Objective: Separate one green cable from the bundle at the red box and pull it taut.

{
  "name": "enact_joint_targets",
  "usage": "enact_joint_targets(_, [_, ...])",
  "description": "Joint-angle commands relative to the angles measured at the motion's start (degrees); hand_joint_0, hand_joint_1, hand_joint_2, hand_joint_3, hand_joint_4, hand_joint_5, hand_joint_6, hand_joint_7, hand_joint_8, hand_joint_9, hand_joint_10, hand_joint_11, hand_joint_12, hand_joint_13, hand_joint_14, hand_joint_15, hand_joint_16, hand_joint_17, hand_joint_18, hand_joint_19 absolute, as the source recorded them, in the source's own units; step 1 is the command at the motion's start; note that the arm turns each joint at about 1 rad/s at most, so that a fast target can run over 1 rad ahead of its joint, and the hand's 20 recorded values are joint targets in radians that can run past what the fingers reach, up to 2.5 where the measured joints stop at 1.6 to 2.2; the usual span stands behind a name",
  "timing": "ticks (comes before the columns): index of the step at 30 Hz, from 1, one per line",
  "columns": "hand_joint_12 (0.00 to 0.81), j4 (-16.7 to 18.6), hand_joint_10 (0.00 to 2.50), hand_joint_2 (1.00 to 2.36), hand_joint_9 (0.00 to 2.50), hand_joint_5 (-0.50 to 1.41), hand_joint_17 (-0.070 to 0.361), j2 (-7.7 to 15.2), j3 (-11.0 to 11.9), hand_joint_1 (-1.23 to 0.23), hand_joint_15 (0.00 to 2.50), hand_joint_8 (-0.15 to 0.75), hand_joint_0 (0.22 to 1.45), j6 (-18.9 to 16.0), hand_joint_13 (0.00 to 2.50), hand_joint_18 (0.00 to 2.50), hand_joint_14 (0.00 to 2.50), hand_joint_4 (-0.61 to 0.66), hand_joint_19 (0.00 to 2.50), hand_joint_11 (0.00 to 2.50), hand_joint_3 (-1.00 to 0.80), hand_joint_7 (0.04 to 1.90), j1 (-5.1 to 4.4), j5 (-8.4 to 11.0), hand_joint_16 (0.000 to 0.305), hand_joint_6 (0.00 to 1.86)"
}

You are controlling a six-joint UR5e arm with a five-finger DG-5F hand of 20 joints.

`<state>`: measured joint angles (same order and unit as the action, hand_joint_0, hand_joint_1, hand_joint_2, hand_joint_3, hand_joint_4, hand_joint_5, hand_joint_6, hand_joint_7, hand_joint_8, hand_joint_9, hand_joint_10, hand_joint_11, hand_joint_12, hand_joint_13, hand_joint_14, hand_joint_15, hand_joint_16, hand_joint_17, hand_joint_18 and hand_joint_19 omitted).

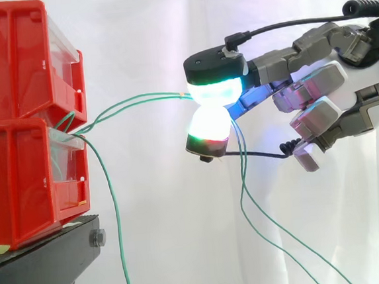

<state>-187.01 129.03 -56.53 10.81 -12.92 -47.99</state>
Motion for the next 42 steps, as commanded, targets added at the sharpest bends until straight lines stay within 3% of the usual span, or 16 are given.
enact_joint_targets(1, [0.456, 0.1, 0.02, 1.00, 2.26, 0.15, 0.168, 0.0, 0.0, -0.63, 0.59, 0.191, 0.49, 0.0, 1.85, 1.59, 0.02, 0.09, 0.49, 0.55, -0.47, 1.36, 0.00, 0.00, 0.075, 0.50])
enact_joint_targets(3, [0.467, 0.1, 0.02, 1.00, 2.27, 0.15, 0.174, 0.0, 0.0, -0.66, 0.59, 0.194, 0.46, 0.1, 1.86, 1.62, 0.02, 0.10, 0.46, 0.53, -0.50, 1.35, 0.00, 0.09, 0.077, 0.50])
enact_joint_targets(5, [0.482, 0.0, 0.02, 1.00, 2.28, 0.16, 0.188, 0.1, 0.0, -0.56, 0.56, 0.205, 0.39, 0.0, 1.89, 1.70, 0.02, 0.11, 0.40, 0.49, -0.50, 1.35, 0.00, 0.09, 0.084, 0.50])
enact_joint_targets(7, [0.493, 0.0, 0.02, 1.00, 2.30, 0.16, 0.204, 0.0, -0.1, -0.28, 0.53, 0.208, 0.33, 0.0, 1.92, 1.77, 0.02, 0.13, 0.36, 0.46, -0.50, 1.35, 0.00, 0.09, 0.091, 0.50])
enact_joint_targets(8, [0.493, 0.0, 0.02, 1.00, 2.30, 0.16, 0.205, 0.0, 0.0, -0.27, 0.54, 0.210, 0.33, 0.0, 1.92, 1.77, 0.02, 0.13, 0.36, 0.46, -0.50, 1.35, 0.00, 0.09, 0.091, 0.50])
enact_joint_targets(10, [0.497, 0.0, 0.02, 1.00, 2.29, 0.16, 0.214, 0.0, -0.1, 0.00, 0.52, 0.232, 0.34, 0.0, 1.92, 1.78, 0.02, 0.15, 0.34, 0.44, -0.50, 1.35, 0.00, 0.09, 0.095, 0.50])
enact_joint_targets(13, [0.483, -0.1, 0.02, 1.00, 2.24, 0.15, 0.214, 0.1, 0.0, 0.14, 0.54, 0.238, 0.41, -0.2, 1.88, 1.66, 0.02, 0.16, 0.38, 0.44, -0.50, 1.35, 0.00, 0.09, 0.095, 0.50])
enact_joint_targets(17, [0.464, 0.0, 0.02, 1.00, 2.19, 0.14, 0.198, 0.0, -0.1, 0.06, 0.58, 0.229, 0.54, -0.1, 1.83, 1.52, 0.02, 0.14, 0.46, 0.46, -0.44, 1.35, 0.00, 0.09, 0.088, 0.50])
enact_joint_targets(19, [0.468, 0.0, 0.02, 1.01, 2.21, 0.14, 0.201, 0.0, 0.0, -0.06, 0.58, 0.230, 0.59, -0.2, 1.86, 1.54, 0.02, 0.14, 0.44, 0.46, -0.28, 1.33, 0.00, 0.09, 0.090, 0.50])
enact_joint_targets(24, [0.492, 0.0, 0.02, 1.00, 2.25, 0.15, 0.202, 0.1, -0.1, -0.19, 0.59, 0.225, 0.61, 0.0, 1.89, 1.56, 0.02, 0.15, 0.41, 0.49, -0.20, 1.32, 0.00, 0.09, 0.090, 0.50])
enact_joint_targets(30, [0.499, 0.0, 0.02, 1.00, 2.23, 0.15, 0.200, 0.0, -0.1, -0.32, 0.61, 0.279, 0.63, 0.0, 1.90, 1.53, 0.02, 0.14, 0.39, 0.53, -0.08, 1.36, 0.00, 0.09, 0.089, 0.50])
enact_joint_targets(31, [0.504, 0.0, 0.02, 1.10, 2.22, 0.15, 0.202, 0.0, 0.0, -0.37, 0.60, 0.286, 0.60, 0.0, 1.90, 1.54, 0.02, 0.15, 0.38, 0.53, -0.07, 1.37, 0.00, 0.09, 0.090, 0.50])
enact_joint_targets(32, [0.505, 0.0, 0.02, 1.10, 2.23, 0.15, 0.203, 0.1, 0.0, -0.37, 0.60, 0.285, 0.59, 0.0, 1.90, 1.54, 0.02, 0.16, 0.38, 0.53, -0.06, 1.37, 0.00, 0.09, 0.090, 0.50])
enact_joint_targets(34, [0.506, -0.1, 0.02, 1.24, 2.23, 0.15, 0.206, 0.0, -0.1, -0.44, 0.59, 0.294, 0.56, 0.0, 1.90, 1.56, 0.02, 0.17, 0.37, 0.52, -0.05, 1.38, 0.00, 0.09, 0.092, 0.50])
enact_joint_targets(39, [0.506, -0.1, 0.02, 1.40, 2.23, 0.15, 0.215, 0.0, 0.0, -0.53, 0.60, 0.292, 0.51, 0.0, 1.90, 1.58, 0.02, 0.18, 0.35, 0.51, -0.08, 1.41, 0.00, 0.09, 0.096, 0.50])
enact_joint_targets(42, [0.513, -0.1, 0.02, 1.42, 2.20, 0.14, 0.221, 0.0, 0.0, -0.56, 0.58, 0.303, 0.49, 0.0, 1.89, 1.58, 0.02, 0.18, 0.34, 0.50, -0.08, 1.42, 0.00, 0.09, 0.098, 0.50])
